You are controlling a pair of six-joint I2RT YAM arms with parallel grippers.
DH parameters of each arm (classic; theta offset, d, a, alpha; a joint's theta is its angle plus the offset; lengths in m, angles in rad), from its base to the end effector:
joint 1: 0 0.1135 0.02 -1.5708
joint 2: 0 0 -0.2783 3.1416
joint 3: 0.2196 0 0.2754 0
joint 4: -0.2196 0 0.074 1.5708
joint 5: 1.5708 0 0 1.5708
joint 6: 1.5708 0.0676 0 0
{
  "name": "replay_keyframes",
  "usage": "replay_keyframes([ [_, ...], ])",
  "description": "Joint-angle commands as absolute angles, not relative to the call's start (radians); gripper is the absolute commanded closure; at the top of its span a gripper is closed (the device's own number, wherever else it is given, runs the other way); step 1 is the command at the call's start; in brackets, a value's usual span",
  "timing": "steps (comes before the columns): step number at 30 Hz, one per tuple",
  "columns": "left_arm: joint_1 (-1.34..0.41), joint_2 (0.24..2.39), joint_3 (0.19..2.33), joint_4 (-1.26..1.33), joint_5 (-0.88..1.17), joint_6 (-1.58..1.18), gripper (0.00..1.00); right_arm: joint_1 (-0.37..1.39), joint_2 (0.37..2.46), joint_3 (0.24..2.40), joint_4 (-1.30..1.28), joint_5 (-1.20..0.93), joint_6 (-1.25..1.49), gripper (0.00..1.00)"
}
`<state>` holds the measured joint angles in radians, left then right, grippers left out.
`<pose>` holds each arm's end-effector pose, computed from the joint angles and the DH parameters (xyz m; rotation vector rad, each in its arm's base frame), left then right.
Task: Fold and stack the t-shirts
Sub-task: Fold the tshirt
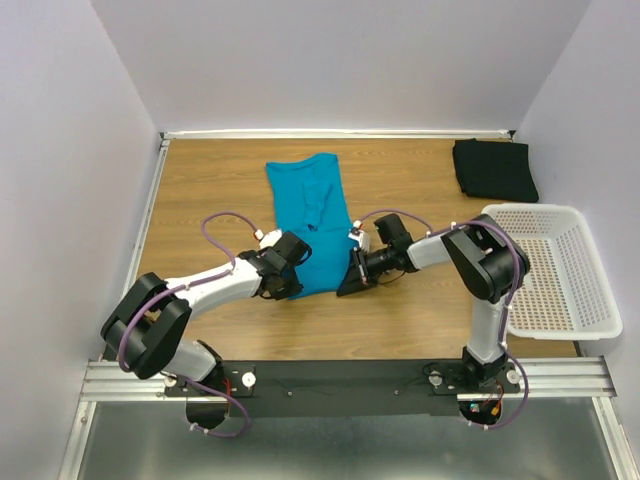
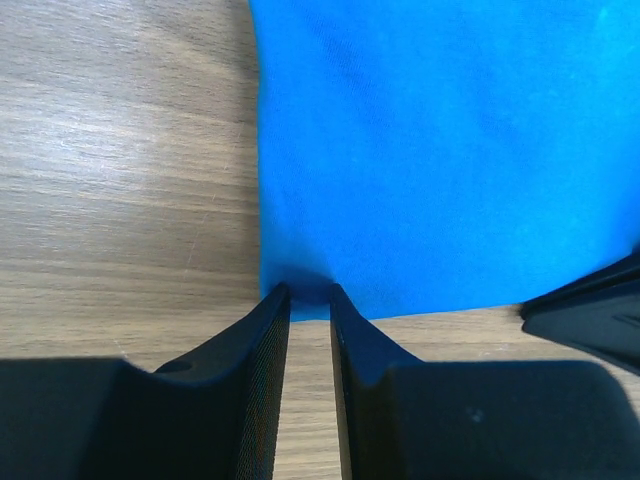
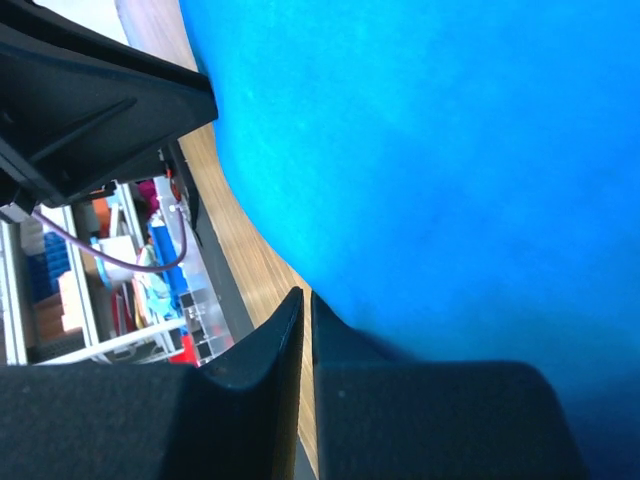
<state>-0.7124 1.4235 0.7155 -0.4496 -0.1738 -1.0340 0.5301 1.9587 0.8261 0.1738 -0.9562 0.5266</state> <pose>0.2186 -0.1734 0.1308 -0.4864 2.6877 -0.2858 0.2814 0.2289 0.0607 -0.4373 2.6425 1.6039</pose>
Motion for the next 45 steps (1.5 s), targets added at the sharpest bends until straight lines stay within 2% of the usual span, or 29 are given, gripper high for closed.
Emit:
replay_keyframes([
  [1,-0.704,1.442,0.673,-0.506,-0.183,-1.029,0.69,0.514,2.01,0.79,0.203,-0.929,0.5,0.86],
  [3,-0.704,1.416,0.701,-0.529,-0.195,-1.031,0.68,0.514,1.955,0.785,0.186,-0.925,0.508,0.85],
  [9,-0.704,1.299,0.798,-0.681,-0.29,-1.046,0.46,0.514,1.701,0.819,-0.087,-0.709,0.437,0.81],
  [11,-0.704,1.284,0.819,-0.716,-0.307,-1.051,0.38,0.514,1.631,0.837,-0.178,-0.609,0.428,0.76],
  [13,-0.706,1.284,0.821,-0.719,-0.31,-1.051,0.3,0.514,1.6,0.876,-0.282,-0.495,0.407,0.66],
  [15,-0.704,1.288,0.813,-0.709,-0.308,-1.046,0.27,0.514,1.583,0.908,-0.354,-0.39,0.403,0.59],
  [17,-0.704,1.307,0.798,-0.692,-0.313,-1.039,0.27,0.514,1.578,0.952,-0.434,-0.258,0.405,0.54],
  [20,-0.704,1.339,0.796,-0.681,-0.318,-1.028,0.27,0.523,1.594,0.989,-0.483,-0.224,0.402,0.53],
  [27,-0.704,1.373,0.804,-0.655,-0.322,-1.005,0.27,0.6,1.66,1.016,-0.525,-0.075,0.425,0.53],
  [39,-0.704,1.388,0.81,-0.641,-0.324,-0.986,0.27,0.701,1.744,1.012,-0.526,0.057,0.446,0.54],
  [45,-0.704,1.402,0.801,-0.63,-0.328,-0.979,0.27,0.748,1.799,1.008,-0.554,0.17,0.488,0.58],
])
